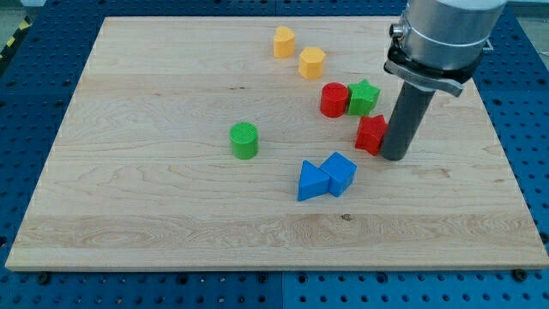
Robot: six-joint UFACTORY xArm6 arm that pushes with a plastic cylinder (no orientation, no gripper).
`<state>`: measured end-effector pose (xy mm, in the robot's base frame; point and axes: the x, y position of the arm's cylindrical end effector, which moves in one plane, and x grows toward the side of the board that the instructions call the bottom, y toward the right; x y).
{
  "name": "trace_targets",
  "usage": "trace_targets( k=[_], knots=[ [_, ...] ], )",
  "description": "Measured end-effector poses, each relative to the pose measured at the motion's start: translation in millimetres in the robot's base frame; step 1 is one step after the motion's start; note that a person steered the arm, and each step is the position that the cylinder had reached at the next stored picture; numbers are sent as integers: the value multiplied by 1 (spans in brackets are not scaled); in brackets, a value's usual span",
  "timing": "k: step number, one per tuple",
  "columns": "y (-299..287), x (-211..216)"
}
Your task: Push the red star along with red circle closer to yellow heart
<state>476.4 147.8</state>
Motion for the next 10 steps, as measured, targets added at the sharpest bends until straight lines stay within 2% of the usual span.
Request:
trace_targets(
  k=[7, 10],
  knots=[
    [-50, -56],
    [-94, -86]
  ],
)
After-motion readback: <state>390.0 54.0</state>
